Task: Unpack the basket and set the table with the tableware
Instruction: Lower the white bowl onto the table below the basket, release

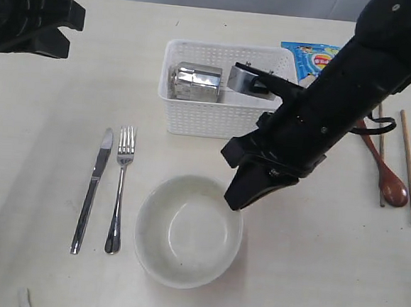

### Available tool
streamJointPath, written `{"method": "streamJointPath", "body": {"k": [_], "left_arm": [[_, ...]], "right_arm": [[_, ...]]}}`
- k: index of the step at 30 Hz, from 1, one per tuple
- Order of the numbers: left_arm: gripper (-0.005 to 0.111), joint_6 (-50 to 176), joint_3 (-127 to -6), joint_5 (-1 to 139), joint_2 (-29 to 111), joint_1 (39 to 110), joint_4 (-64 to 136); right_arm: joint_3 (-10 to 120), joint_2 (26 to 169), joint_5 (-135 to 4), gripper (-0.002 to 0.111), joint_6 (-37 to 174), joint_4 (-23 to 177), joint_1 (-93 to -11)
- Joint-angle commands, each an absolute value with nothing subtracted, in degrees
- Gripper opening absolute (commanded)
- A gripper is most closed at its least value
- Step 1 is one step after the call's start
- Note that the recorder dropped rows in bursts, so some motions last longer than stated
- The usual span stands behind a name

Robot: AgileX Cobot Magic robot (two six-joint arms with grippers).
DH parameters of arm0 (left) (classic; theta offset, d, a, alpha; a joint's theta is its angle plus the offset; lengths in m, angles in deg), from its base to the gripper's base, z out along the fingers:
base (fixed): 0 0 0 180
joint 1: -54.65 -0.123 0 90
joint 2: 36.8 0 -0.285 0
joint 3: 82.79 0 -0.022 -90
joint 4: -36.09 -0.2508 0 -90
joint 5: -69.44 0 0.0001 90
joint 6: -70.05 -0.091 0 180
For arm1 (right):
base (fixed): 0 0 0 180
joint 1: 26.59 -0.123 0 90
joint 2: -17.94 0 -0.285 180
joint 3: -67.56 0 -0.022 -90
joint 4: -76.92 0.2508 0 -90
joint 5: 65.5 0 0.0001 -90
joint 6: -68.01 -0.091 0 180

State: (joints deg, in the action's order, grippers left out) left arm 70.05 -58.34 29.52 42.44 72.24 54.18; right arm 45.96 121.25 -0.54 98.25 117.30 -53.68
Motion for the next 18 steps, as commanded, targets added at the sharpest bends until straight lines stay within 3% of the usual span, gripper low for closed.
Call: {"method": "streamJointPath", "body": {"k": [1, 8, 16, 18], "left_arm": [[0.000, 70.0, -57.9, 29.6, 42.4, 72.5, 53.7], [0.000, 70.0, -57.9, 30.1, 42.4, 72.5, 53.7], [0.000, 70.0, -57.9, 30.0, 42.4, 72.5, 53.9], [0.000, 70.0, -57.9, 30.0, 42.4, 72.5, 53.9]], "right_arm": [[46.3, 126.0, -3.0, -0.001, 102.0, 119.0, -51.3], [48.0, 131.5, -1.8, -0.001, 109.1, 128.0, -43.5], [48.3, 135.9, -4.0, 0.000, 109.2, 126.1, -43.1], [48.8, 135.9, -3.4, 0.006, 109.2, 126.0, -43.1]]}}
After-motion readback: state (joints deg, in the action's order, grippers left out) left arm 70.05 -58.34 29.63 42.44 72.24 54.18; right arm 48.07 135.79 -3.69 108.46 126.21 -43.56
